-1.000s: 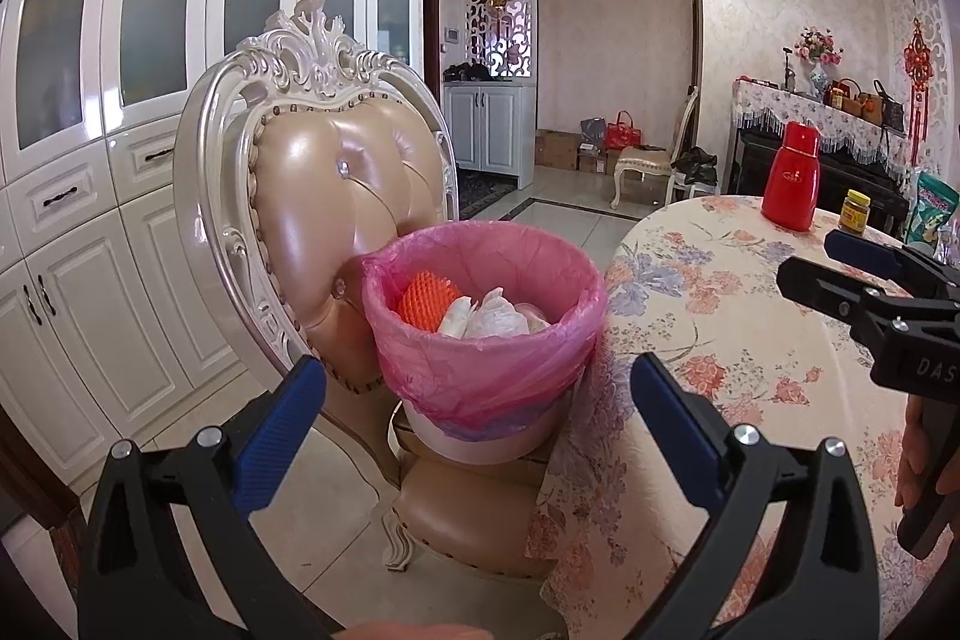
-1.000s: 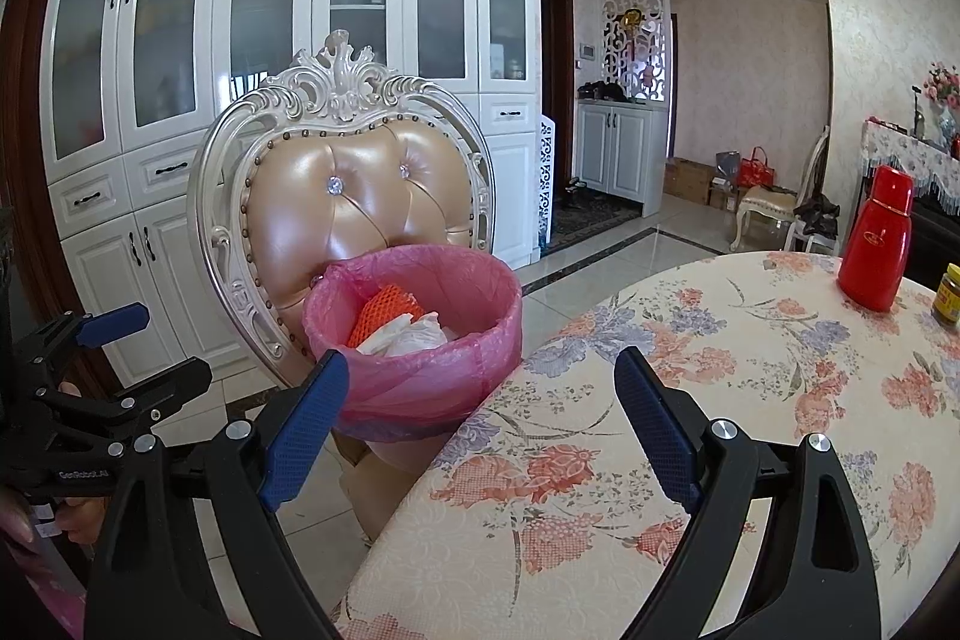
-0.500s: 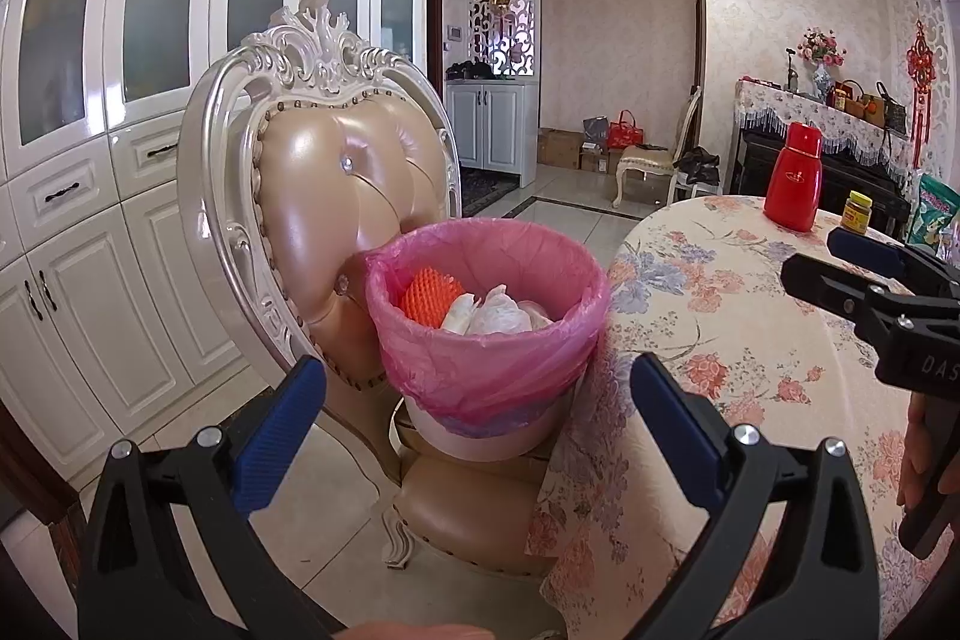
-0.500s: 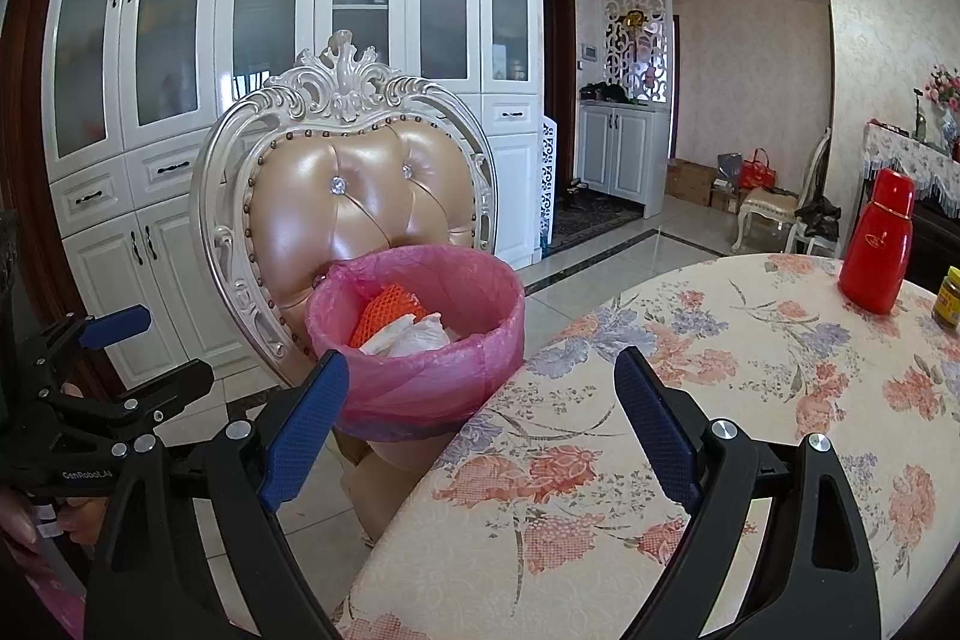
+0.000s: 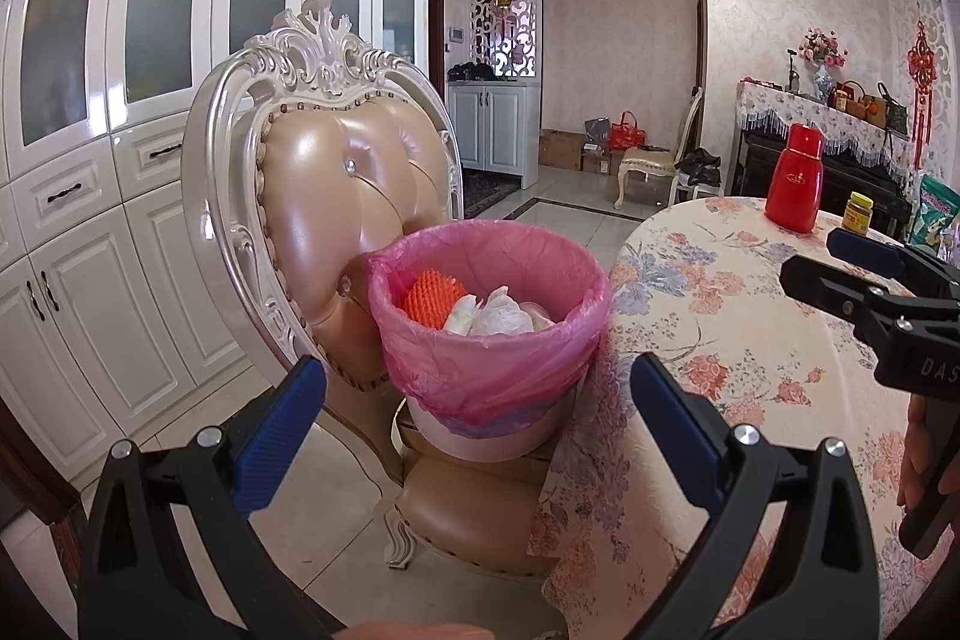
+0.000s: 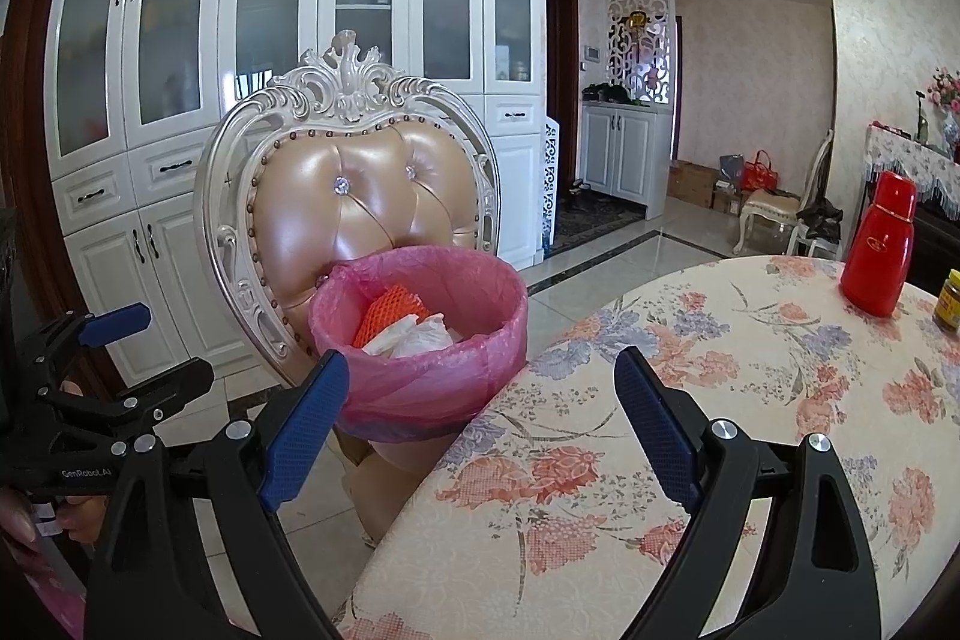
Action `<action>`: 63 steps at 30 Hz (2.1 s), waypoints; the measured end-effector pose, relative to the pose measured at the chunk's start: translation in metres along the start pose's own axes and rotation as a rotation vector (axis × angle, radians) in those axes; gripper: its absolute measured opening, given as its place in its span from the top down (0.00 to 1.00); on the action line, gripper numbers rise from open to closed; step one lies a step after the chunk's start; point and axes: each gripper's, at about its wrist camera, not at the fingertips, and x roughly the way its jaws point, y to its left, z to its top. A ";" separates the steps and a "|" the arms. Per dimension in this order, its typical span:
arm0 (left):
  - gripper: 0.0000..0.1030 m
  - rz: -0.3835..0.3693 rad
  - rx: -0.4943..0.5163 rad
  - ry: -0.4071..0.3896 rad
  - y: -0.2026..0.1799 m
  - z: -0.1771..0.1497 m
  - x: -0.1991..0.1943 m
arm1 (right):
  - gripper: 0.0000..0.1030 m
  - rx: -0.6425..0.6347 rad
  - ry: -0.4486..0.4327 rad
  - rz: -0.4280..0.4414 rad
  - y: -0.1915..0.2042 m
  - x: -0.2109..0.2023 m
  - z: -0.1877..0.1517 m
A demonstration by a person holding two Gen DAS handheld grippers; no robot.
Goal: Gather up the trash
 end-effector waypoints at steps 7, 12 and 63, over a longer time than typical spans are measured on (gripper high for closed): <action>0.05 0.001 0.002 -0.001 0.001 0.001 -0.001 | 0.18 -0.001 0.000 0.000 0.000 0.000 0.000; 0.05 0.001 0.003 0.000 0.000 0.001 -0.001 | 0.18 -0.001 0.000 0.000 0.000 0.000 0.000; 0.05 0.021 0.015 -0.012 -0.008 -0.003 -0.006 | 0.18 -0.006 -0.009 0.012 0.001 -0.005 0.001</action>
